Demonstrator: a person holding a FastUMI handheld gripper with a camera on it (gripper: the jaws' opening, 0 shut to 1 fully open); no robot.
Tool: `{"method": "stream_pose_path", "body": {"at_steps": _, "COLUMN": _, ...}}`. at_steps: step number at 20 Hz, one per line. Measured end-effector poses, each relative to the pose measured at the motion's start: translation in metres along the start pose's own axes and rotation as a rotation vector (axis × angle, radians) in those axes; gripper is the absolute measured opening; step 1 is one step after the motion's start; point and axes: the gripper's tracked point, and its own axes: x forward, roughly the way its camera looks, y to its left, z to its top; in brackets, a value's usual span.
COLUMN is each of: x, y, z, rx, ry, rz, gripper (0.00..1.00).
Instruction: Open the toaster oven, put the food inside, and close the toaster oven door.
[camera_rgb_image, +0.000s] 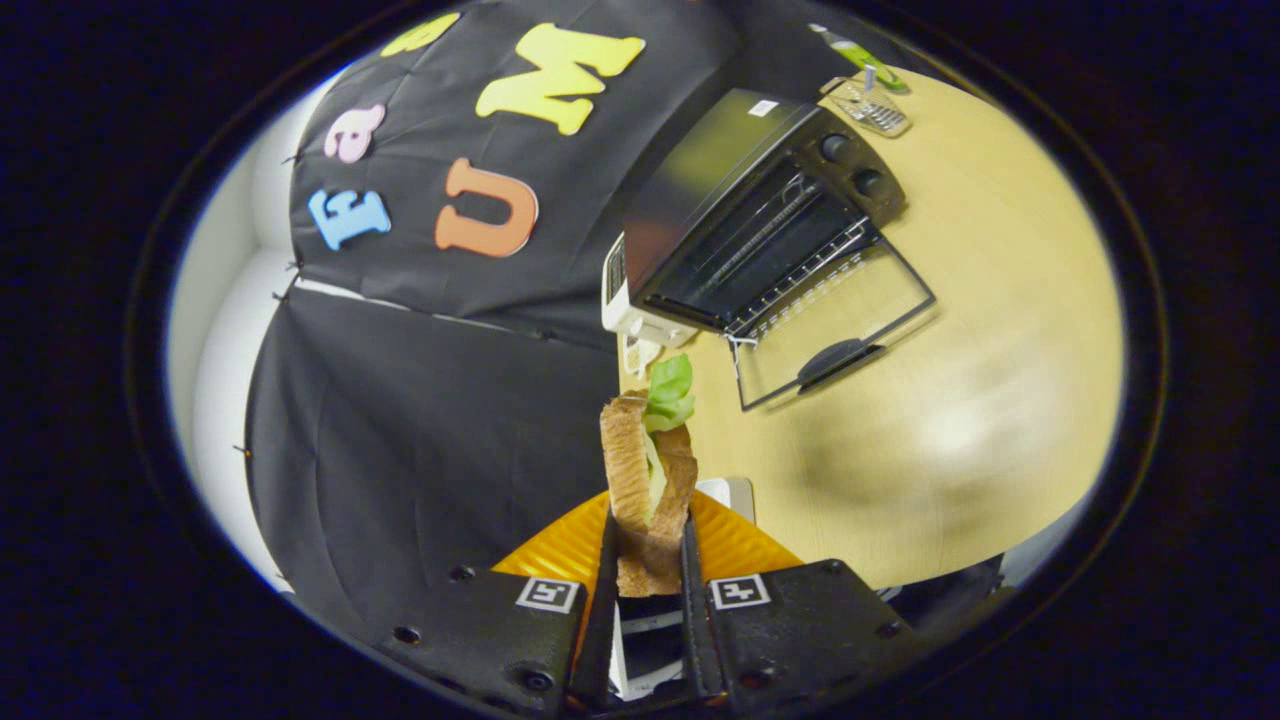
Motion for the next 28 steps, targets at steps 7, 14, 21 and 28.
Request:
{"method": "stream_pose_path", "body": {"at_steps": 7, "x": 0.046, "y": -0.053, "z": 0.093, "rx": 0.191, "ry": -0.284, "rz": 0.104, "gripper": 0.34}}
{"method": "stream_pose_path", "body": {"at_steps": 14, "x": 0.098, "y": -0.089, "z": 0.160, "rx": 0.247, "ry": -0.504, "rz": 0.127, "gripper": 0.34}}
{"method": "stream_pose_path", "body": {"at_steps": 21, "x": 0.145, "y": -0.103, "z": 0.205, "rx": 0.374, "ry": -0.644, "rz": 0.178, "gripper": 0.34}}
{"method": "stream_pose_path", "body": {"at_steps": 28, "x": 0.201, "y": -0.092, "z": 0.227, "rx": 0.279, "ry": -0.661, "rz": 0.121, "gripper": 0.35}}
